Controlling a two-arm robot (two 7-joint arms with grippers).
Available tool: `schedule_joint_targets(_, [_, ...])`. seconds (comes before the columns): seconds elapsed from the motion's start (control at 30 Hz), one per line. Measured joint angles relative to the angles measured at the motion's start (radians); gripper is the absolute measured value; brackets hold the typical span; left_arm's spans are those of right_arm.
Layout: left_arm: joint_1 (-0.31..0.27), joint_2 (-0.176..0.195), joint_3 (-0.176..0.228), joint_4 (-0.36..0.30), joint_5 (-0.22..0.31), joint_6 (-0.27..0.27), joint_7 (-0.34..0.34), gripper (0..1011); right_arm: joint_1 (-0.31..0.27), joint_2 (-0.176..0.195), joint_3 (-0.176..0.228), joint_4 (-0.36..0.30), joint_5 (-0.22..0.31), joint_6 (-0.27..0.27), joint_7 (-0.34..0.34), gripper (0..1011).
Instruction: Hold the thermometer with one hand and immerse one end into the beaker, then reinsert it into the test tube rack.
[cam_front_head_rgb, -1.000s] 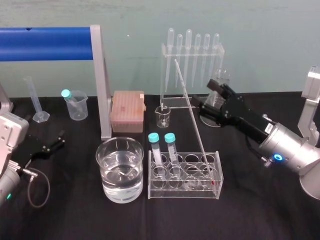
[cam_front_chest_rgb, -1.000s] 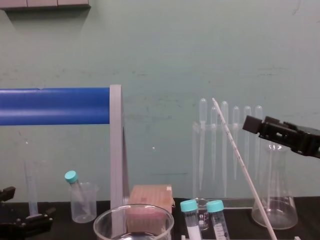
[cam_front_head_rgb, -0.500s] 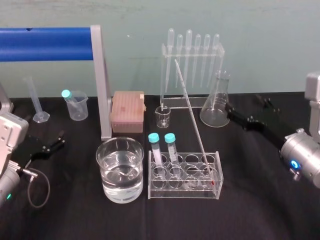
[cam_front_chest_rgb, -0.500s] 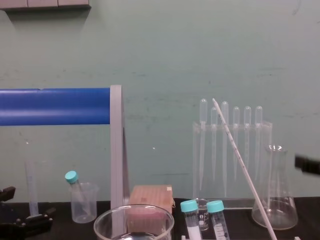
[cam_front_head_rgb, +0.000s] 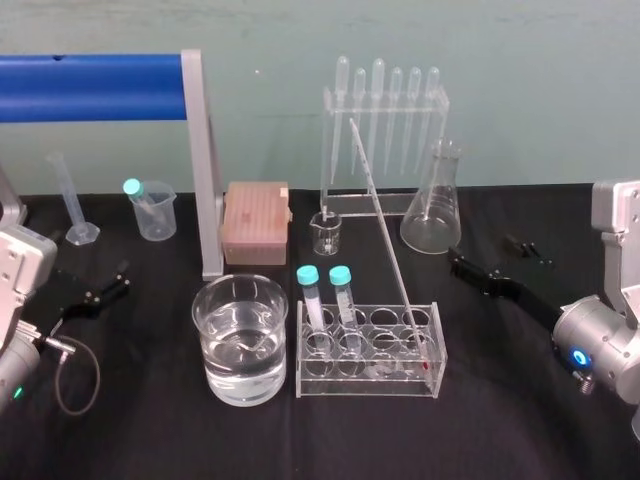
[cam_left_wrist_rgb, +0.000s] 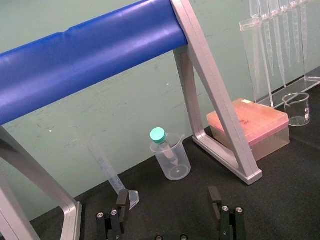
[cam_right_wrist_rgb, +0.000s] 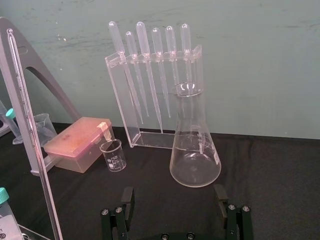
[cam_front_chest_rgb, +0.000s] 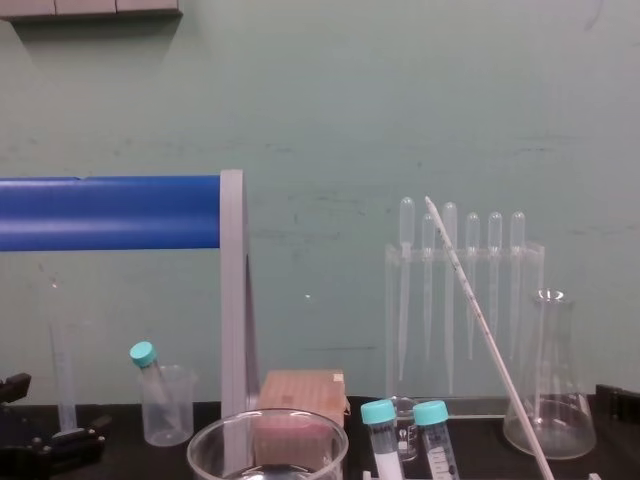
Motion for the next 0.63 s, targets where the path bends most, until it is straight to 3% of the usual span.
schedule_joint_targets(0.63, [0.000, 0.000, 0.000, 0.000, 0.000, 0.000, 0.000, 1008, -0.002, 0.004, -0.001, -0.006, -0.003, -0.001, -0.010, 1002])
